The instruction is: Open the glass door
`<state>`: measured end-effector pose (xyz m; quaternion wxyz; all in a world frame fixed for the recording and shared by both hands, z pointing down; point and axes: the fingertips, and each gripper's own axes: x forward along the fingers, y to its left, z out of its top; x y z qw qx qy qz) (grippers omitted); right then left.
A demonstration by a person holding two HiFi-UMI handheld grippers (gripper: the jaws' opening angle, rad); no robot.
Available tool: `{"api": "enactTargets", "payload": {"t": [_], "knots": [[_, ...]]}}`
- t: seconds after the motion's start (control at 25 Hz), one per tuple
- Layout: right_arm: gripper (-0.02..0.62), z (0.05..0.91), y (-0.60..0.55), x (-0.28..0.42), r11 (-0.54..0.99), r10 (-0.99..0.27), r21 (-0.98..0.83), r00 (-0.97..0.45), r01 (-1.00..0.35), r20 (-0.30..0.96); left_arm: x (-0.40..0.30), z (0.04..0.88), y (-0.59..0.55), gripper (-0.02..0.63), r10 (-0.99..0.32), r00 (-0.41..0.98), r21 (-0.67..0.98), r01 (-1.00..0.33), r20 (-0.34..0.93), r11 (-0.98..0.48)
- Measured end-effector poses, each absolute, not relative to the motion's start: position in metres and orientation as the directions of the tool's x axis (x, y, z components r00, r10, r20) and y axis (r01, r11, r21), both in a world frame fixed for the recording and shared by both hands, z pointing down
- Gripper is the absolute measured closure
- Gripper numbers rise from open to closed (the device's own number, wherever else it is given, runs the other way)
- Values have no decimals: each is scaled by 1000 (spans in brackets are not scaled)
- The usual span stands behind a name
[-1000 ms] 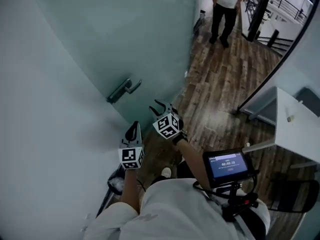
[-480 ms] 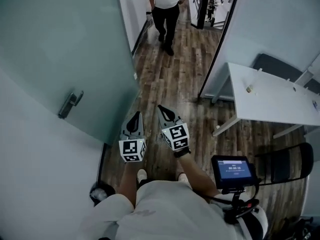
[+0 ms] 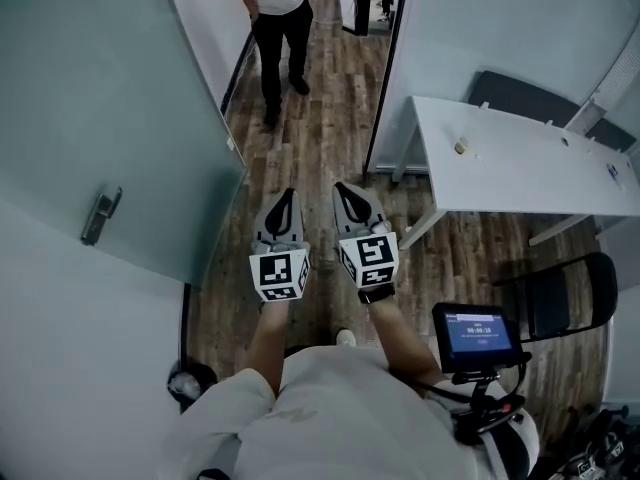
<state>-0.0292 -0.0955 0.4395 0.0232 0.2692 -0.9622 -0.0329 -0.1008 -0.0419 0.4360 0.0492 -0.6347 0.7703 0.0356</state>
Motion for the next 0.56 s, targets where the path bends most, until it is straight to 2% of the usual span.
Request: {"api": "enactTargets", "payload": {"t": [0.28,0.56], "knots": [[591,428,-103,-42,840,-538,56,-842,-539,-27,-114,429,-37,595,-964,-210,-36,-975,-165,219],[591,396,-60,-92,839,-538,63,-841,-541,-47,-163,396,3,595,-958,-220,-61,-970,-185,235]]}}
